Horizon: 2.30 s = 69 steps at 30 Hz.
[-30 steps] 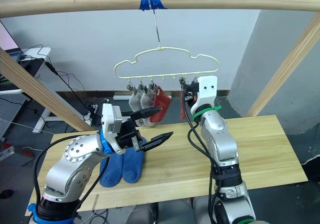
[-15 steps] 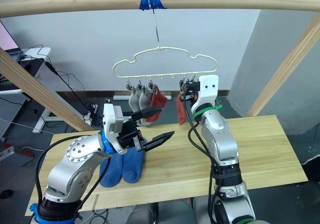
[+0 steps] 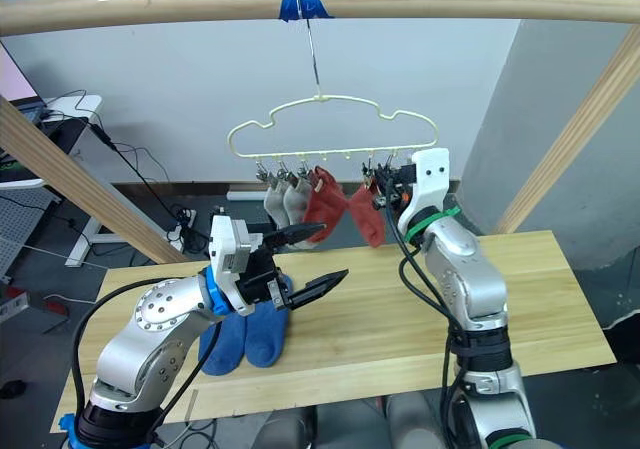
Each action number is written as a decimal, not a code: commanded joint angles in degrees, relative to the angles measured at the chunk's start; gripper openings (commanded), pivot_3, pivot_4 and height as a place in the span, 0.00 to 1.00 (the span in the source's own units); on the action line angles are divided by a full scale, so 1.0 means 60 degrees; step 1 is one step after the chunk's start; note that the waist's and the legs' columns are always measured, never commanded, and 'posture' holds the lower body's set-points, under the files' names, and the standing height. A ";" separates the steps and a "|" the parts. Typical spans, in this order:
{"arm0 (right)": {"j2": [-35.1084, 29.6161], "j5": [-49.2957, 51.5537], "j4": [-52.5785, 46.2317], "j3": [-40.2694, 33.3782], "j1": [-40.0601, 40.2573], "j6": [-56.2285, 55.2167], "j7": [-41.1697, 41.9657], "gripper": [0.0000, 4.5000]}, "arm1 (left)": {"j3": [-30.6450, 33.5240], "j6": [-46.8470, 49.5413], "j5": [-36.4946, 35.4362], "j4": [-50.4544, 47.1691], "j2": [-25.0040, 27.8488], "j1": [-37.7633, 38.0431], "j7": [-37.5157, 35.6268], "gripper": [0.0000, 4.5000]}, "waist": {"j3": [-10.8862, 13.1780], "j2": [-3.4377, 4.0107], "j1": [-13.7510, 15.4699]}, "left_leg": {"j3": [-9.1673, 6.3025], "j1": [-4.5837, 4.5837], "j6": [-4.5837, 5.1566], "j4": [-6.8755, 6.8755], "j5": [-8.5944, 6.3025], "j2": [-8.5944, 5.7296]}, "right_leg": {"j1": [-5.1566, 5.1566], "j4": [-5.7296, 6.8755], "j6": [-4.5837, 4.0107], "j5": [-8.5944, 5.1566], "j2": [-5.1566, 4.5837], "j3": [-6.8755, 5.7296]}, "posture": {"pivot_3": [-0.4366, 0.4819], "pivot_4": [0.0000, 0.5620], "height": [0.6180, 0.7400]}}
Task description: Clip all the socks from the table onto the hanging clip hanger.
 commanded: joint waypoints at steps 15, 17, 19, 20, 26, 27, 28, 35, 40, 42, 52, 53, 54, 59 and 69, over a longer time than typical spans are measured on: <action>-0.1159 0.5277 -0.0115 -0.2474 -0.1259 0.4733 0.0325 0.04 | -0.0465 -0.0286 0.3074 0.4258 0.0867 0.0383 0.1200 1.00 | 0.0003 0.0000 -0.0108 | 0.0017 0.0000 0.0002 0.0001 -0.0001 0.0001 | -0.0001 -0.0009 0.0040 -0.0026 0.0007 0.0017 | 0.35 0.38 1.00; -0.1131 0.5319 -0.0198 -0.2435 -0.1228 0.4735 0.0201 0.04 | -0.0479 -0.0365 0.3288 0.4781 0.0782 0.0238 0.1307 1.00 | 0.0003 0.0000 -0.0104 | 0.0015 -0.0001 0.0002 -0.0001 -0.0001 0.0002 | -0.0003 -0.0010 0.0041 -0.0026 0.0007 0.0015 | 0.34 0.38 1.00; -0.1155 0.5348 -0.0289 -0.2353 -0.1155 0.4730 0.0129 0.04 | -0.0566 -0.0514 0.3570 0.5268 0.0775 0.0138 0.1315 1.00 | 0.0002 0.0000 -0.0103 | 0.0013 -0.0002 0.0002 -0.0001 -0.0001 0.0003 | -0.0004 -0.0009 0.0041 -0.0026 0.0007 0.0013 | 0.34 0.37 1.00; -0.1182 0.5347 -0.0343 -0.2295 -0.1113 0.4717 0.0111 0.04 | -0.0594 -0.0640 0.3698 0.5562 0.0745 0.0075 0.1339 1.00 | 0.0003 0.0000 -0.0106 | 0.0014 -0.0002 0.0002 -0.0001 -0.0001 0.0002 | -0.0004 -0.0008 0.0042 -0.0025 0.0007 0.0013 | 0.33 0.37 1.00; -0.1130 0.5354 -0.0405 -0.2266 -0.1064 0.4596 -0.0125 0.04 | -0.0677 -0.1048 0.3916 0.6668 0.0427 -0.0165 0.1069 1.00 | 0.0002 0.0000 -0.0109 | 0.0017 -0.0006 0.0001 -0.0001 -0.0001 0.0002 | -0.0004 -0.0011 0.0044 -0.0025 0.0006 0.0016 | 0.32 0.37 1.00; -0.1122 0.5357 -0.0410 -0.2278 -0.1057 0.4584 -0.0164 0.04 | -0.0686 -0.1074 0.3917 0.6762 0.0366 -0.0180 0.1017 1.00 | 0.0002 0.0000 -0.0110 | 0.0018 -0.0006 0.0001 -0.0001 -0.0002 0.0002 | -0.0004 -0.0012 0.0044 -0.0025 0.0004 0.0017 | 0.31 0.36 1.00; -0.1114 0.5352 -0.0401 -0.2288 -0.1068 0.4566 -0.0211 0.04 | -0.0767 -0.1110 0.3973 0.6978 0.0324 -0.0244 0.0905 1.00 | 0.0002 0.0000 -0.0110 | 0.0018 -0.0006 0.0001 -0.0001 -0.0001 0.0002 | -0.0004 -0.0012 0.0044 -0.0025 0.0004 0.0016 | 0.31 0.36 1.00; -0.1109 0.5561 -0.0557 -0.2400 -0.0992 0.4609 -0.0525 0.04 | -0.1504 -0.2076 0.4727 0.7803 0.0581 -0.0486 0.0034 0.81 | -0.0001 0.0003 -0.0129 | 0.0023 0.0004 0.0001 0.0000 -0.0001 0.0002 | -0.0003 -0.0004 0.0046 -0.0026 0.0003 0.0021 | 0.30 0.37 1.00; -0.1142 0.5627 -0.0496 -0.2421 -0.1050 0.4529 -0.0681 0.04 | -0.1381 -0.2246 0.4654 0.7547 0.0530 -0.0155 -0.0106 0.64 | -0.0001 0.0003 -0.0142 | 0.0026 0.0004 0.0001 -0.0001 -0.0001 0.0002 | -0.0003 -0.0006 0.0047 -0.0026 0.0003 0.0026 | 0.30 0.38 1.00; -0.1177 0.5596 -0.0455 -0.2399 -0.1044 0.4461 -0.0687 0.04 | -0.1356 -0.2403 0.4606 0.7289 0.0554 0.0056 -0.0224 0.61 | 0.0000 0.0003 -0.0158 | 0.0026 0.0005 0.0002 -0.0001 -0.0001 0.0003 | -0.0003 -0.0006 0.0047 -0.0026 0.0003 0.0026 | 0.30 0.38 1.00; -0.1346 0.5487 -0.0220 -0.2254 -0.1056 0.4266 -0.0572 0.04 | -0.0973 -0.2451 0.3701 0.5145 0.0470 0.0537 -0.0876 0.28 | 0.0003 0.0003 -0.0122 | 0.0026 0.0000 0.0001 -0.0001 -0.0001 0.0004 | -0.0004 -0.0010 0.0049 -0.0027 0.0003 0.0027 | 0.32 0.40 1.00; -0.1361 0.5471 -0.0169 -0.2243 -0.1089 0.4235 -0.0556 0.04 | -0.0996 -0.2434 0.3743 0.5165 0.0539 0.0530 -0.0921 0.23 | 0.0003 0.0003 -0.0123 | 0.0025 -0.0001 0.0001 -0.0001 -0.0001 0.0004 | -0.0004 -0.0010 0.0049 -0.0028 0.0003 0.0026 | 0.32 0.40 1.00; -0.1367 0.5451 -0.0123 -0.2231 -0.1118 0.4201 -0.0546 0.04 | -0.1000 -0.2471 0.3769 0.5247 0.0597 0.0534 -0.0958 0.16 | 0.0003 0.0003 -0.0123 | 0.0026 0.0000 0.0002 -0.0001 -0.0001 0.0004 | -0.0004 -0.0010 0.0049 -0.0028 0.0003 0.0026 | 0.32 0.40 1.00; -0.1396 0.5406 -0.0045 -0.2183 -0.1141 0.4076 -0.0538 0.04 | -0.0948 -0.2479 0.3709 0.5375 0.0674 0.0547 -0.0998 0.01 | 0.0003 0.0004 -0.0153 | 0.0030 0.0002 0.0002 -0.0009 -0.0002 0.0004 | -0.0005 -0.0016 0.0050 -0.0029 0.0005 0.0029 | 0.32 0.40 1.00; -0.1481 0.5421 -0.0035 -0.2130 -0.1090 0.3953 -0.0554 0.04 | -0.0608 -0.3413 0.3562 0.5043 0.0627 0.0413 -0.0893 0.01 | 0.0004 0.0003 -0.0141 | 0.0030 0.0000 0.0002 -0.0018 -0.0002 0.0005 | -0.0006 -0.0027 0.0050 -0.0029 0.0005 0.0027 | 0.31 0.40 1.00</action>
